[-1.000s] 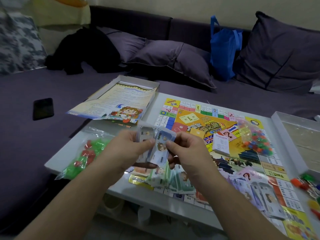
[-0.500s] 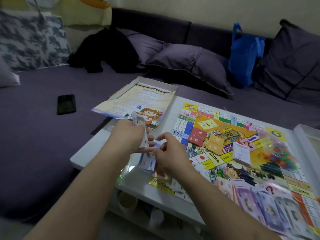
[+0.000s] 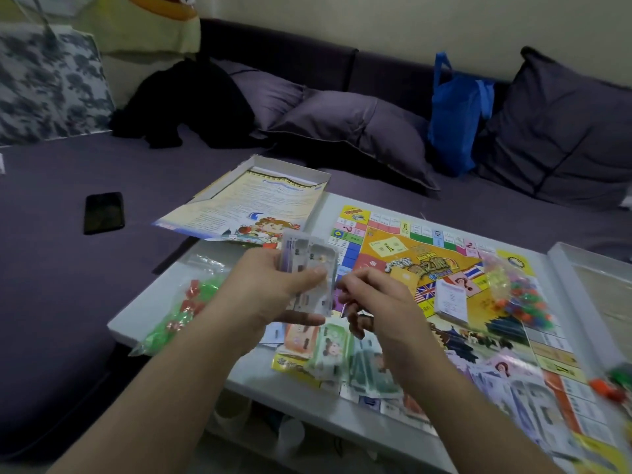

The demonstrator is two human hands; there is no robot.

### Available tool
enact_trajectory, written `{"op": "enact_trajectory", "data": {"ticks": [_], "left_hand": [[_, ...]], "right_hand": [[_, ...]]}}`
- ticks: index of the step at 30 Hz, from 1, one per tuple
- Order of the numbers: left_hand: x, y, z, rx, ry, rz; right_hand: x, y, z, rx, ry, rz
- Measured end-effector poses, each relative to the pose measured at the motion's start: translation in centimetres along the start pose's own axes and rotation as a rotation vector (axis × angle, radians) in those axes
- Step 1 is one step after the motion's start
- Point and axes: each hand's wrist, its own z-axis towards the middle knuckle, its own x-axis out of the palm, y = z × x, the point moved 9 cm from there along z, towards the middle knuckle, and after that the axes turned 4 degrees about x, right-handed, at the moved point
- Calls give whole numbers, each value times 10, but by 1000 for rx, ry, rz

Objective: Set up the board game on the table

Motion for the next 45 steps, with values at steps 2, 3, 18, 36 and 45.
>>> {"op": "enact_trajectory", "data": {"ticks": [2,3,18,36,45], "left_hand": [[24,2,-7,-16,94,14],[35,3,-10,-19,132,13],[117,17,-17,3,168,17],[197,60,-29,-268,250,-26],[211,62,-38,-235,287,-4]], "right_hand": [[-10,9,-11,-42,26,-24],[-17,13,-14,-72,8,-57],[-115,8,-37,-101,-157,-121],[-297,-50,-88,290,-490,-546],[-287,-82,-96,440,-449,-935]]}}
